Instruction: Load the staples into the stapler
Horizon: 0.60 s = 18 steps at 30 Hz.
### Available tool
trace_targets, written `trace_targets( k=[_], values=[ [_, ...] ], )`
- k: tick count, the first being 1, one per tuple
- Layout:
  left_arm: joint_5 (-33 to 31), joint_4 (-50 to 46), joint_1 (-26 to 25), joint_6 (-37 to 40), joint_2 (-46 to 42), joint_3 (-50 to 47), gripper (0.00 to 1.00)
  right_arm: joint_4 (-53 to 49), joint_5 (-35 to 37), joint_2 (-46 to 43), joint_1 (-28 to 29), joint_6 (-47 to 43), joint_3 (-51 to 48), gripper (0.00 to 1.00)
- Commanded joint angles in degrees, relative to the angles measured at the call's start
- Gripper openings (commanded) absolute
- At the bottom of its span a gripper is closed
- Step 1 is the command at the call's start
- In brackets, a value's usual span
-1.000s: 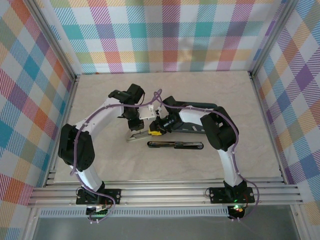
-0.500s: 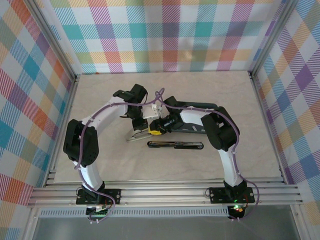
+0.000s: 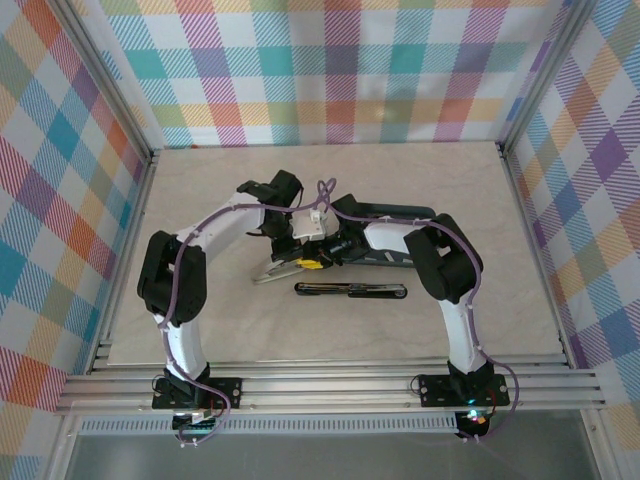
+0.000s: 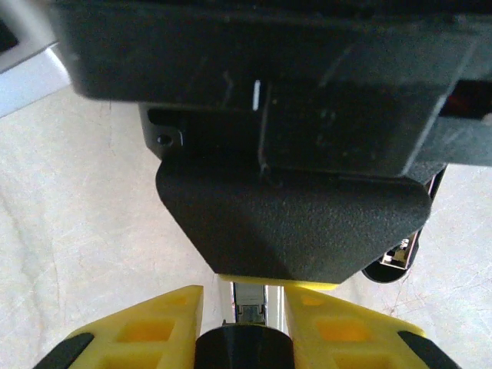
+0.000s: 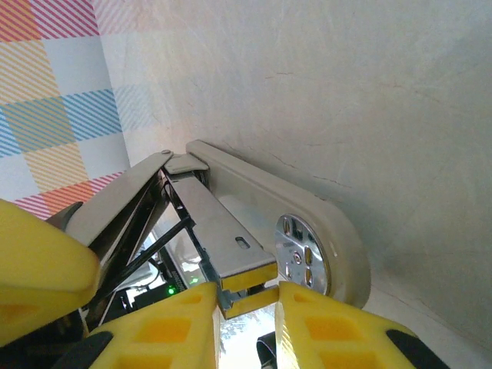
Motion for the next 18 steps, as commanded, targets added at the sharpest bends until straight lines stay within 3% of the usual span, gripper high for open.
trace_targets(
  k=[1,18],
  values=[
    [2.00,0.57,-1.02,0.26,2.83,1.20,0.20,-0.82,0.05,0.73,-0.51,0.73,-2.93,0.25],
    [0.77,-2.01,-1.24,1.65,6.91,2.43,0.19,3.69,0.40,-4.11,-2.90,2.23,-8.89,0.33]
  ],
)
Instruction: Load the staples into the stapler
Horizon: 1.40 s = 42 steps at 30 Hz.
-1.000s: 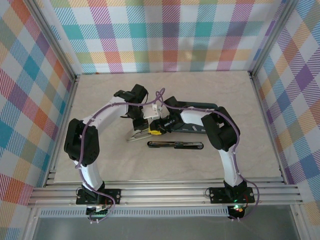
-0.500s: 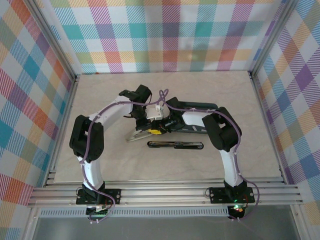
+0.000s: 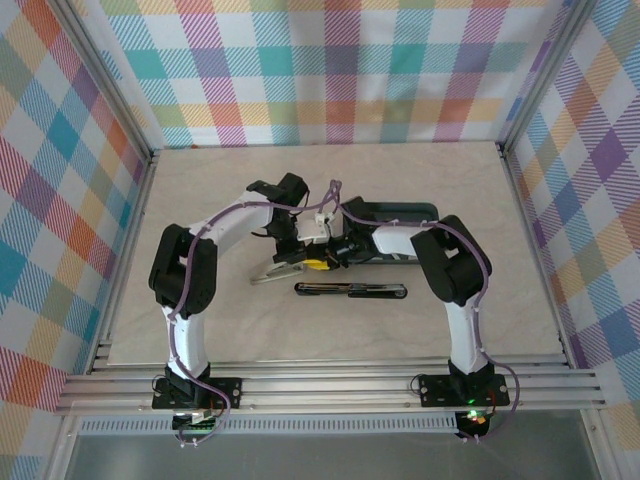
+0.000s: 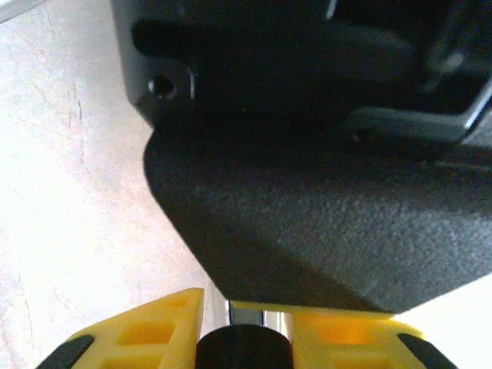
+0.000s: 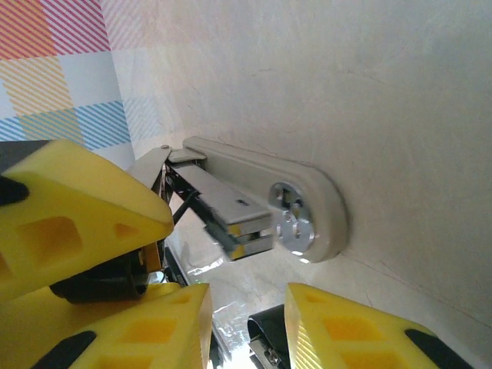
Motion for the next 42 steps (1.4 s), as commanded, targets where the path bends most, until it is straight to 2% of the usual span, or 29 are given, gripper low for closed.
trace_targets(
  k=[1,11,13,15,24,33,39,42],
  values=[
    [0.97,-0.87,-0.57,0.92,2.63,0.15,0.19,-2.44,0.96,-1.19,-1.23,-0.17,-3.00,0.34],
    [1.31,-1.55,-1.10,0.68,4.88,0.86,0.22,-7.45,3.81,-4.66,-3.84,-2.73,-3.44,0.36],
    [1.41,-1.50,-1.11,0.39,5.21,1.06,0.28,-7.81,3.94,-5.10,-3.84,-2.94,-3.16,0.36],
    [2.05,-1.55,-1.11,-0.32,5.25,1.59,0.39,-7.87,3.91,-5.37,-3.84,-2.90,-2.90,0.36],
    [4.96,0.69,-1.03,-4.44,0.48,2.50,0.53,-10.24,4.36,-6.99,-3.79,-3.90,-1.69,0.39],
    [8.29,8.56,2.89,-15.61,-11.00,-3.57,0.58,-16.11,5.08,-7.80,-1.77,-5.06,3.14,0.49],
    [4.79,11.99,8.02,-30.89,-16.40,-7.79,0.67,-19.27,5.10,-4.93,1.56,-5.12,9.09,0.49],
    [4.58,14.80,9.96,-34.79,-19.37,-11.85,0.68,-21.01,5.77,-3.13,3.07,-5.19,11.85,0.48]
  ],
)
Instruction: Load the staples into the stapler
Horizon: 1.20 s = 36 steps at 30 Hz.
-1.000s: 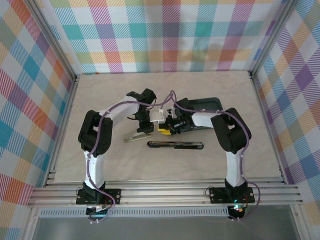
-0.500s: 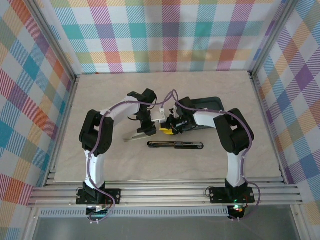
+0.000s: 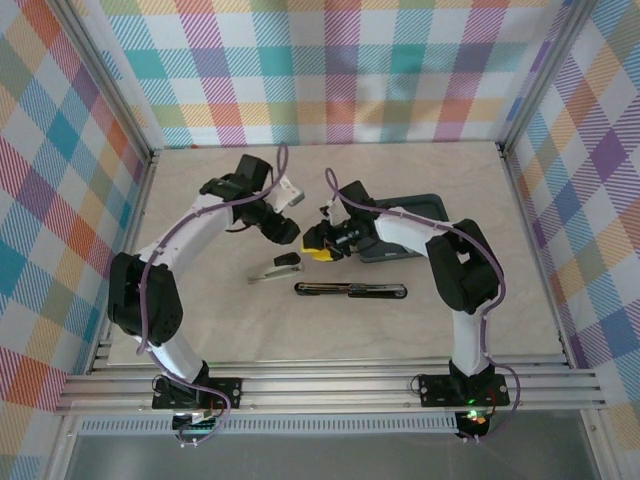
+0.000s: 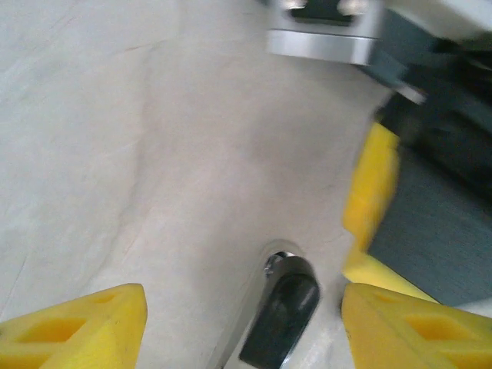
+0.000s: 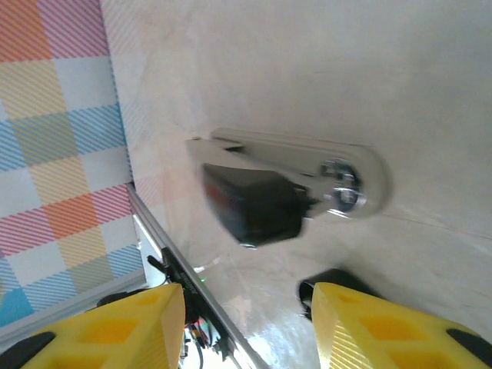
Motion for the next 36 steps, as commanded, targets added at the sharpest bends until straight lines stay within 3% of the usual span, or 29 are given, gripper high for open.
trace_targets(
  k=[1,15,22,36],
  values=[
    [-0.43,3.60,1.70,-8.30,-3.78,-4.95,0.68,-3.75,0.62,2.55,1.44,-1.39,3.06,0.48],
    [1.24,8.43,4.23,-10.99,-8.32,-14.09,0.68,-8.30,2.68,9.12,2.95,-2.17,8.03,0.42],
    [1.67,8.89,4.23,-11.40,-7.58,-13.96,0.68,-7.20,2.43,9.82,2.89,-1.43,8.75,0.47],
    [2.51,9.11,4.23,-12.19,-5.97,-13.78,0.68,-8.83,4.90,13.73,2.75,-1.47,7.81,0.32]
  ],
)
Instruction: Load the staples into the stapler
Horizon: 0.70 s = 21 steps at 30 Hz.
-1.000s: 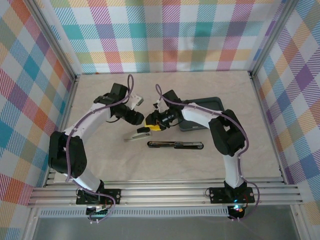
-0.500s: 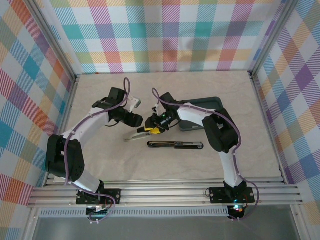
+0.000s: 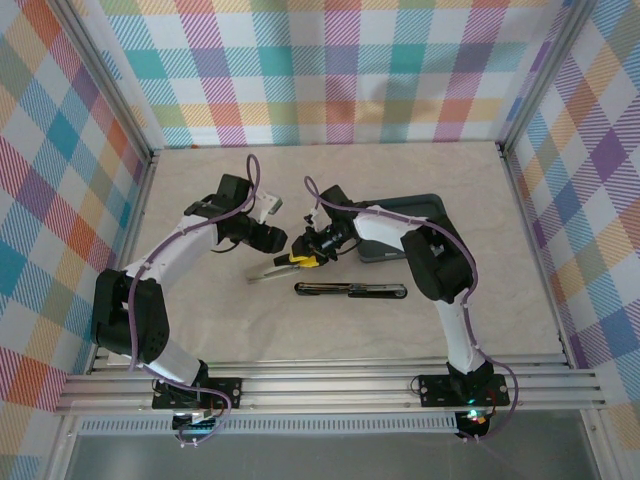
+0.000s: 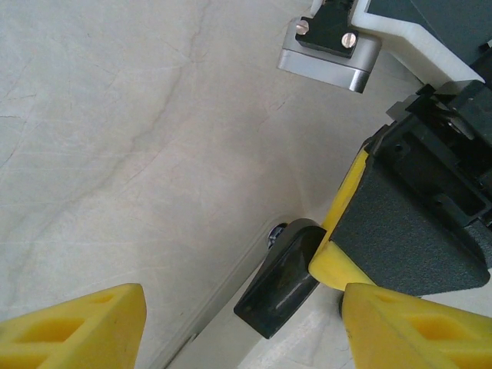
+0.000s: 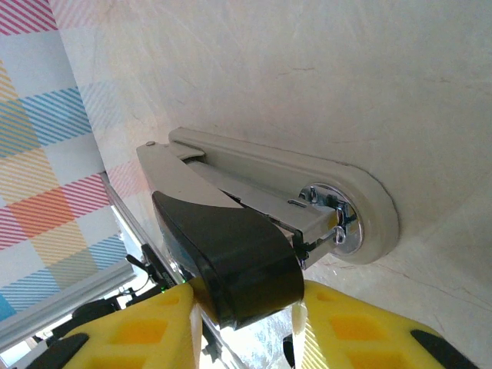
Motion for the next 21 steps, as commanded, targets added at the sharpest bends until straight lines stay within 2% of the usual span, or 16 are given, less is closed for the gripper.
trace_targets(
  k=[1,21],
  values=[
    [2.04,0.73,0.45,-1.32,0.75,-0.36,0.69,-3.24,5.00,3.56,0.18,-0.18,-0.98,0.31],
    [1.73,3.54,-0.69,-5.38,0.48,-3.17,0.69,-4.44,6.65,7.78,0.21,0.12,-3.89,0.27]
  ],
)
